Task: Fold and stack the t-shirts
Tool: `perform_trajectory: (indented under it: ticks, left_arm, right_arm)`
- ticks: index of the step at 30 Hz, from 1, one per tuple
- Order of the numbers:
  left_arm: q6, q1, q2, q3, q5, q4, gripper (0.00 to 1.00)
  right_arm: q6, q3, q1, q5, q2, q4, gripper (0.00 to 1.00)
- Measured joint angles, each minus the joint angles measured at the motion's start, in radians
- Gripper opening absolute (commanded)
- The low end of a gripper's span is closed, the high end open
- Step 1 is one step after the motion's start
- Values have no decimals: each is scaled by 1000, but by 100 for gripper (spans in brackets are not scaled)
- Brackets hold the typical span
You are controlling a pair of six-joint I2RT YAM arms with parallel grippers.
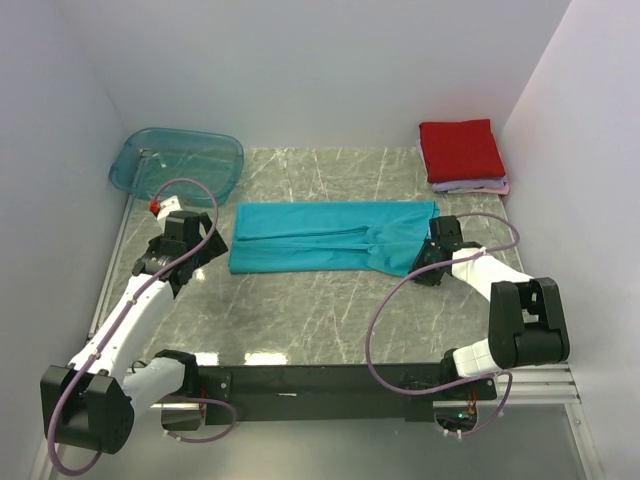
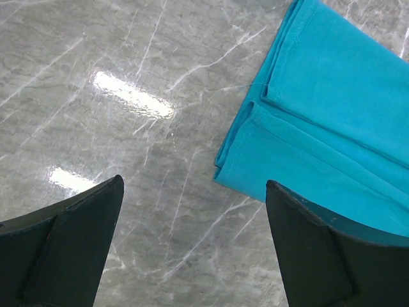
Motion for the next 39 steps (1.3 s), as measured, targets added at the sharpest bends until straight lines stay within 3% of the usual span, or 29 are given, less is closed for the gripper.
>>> perform_trajectory:
  ticks: [1,8,17,25,39]
  left_arm:
    - [1,0,0,0,0,0,98]
    - [2,0,0,0,0,1,98]
    - [2,0,1,0,0,4,98]
    - [6,0,2,0,0,8,98]
    - [10,0,14,0,0,8,98]
  right_arm:
    - [0,-2,-4,0,1,3,31]
    - [0,-11,-15,-3,2,7,0]
    - [0,5,-16,-12,-7,-7,0]
    - [-1,211,-17,-35,0,-26,0]
    - [-6,551,-18,-64,288,-10,0]
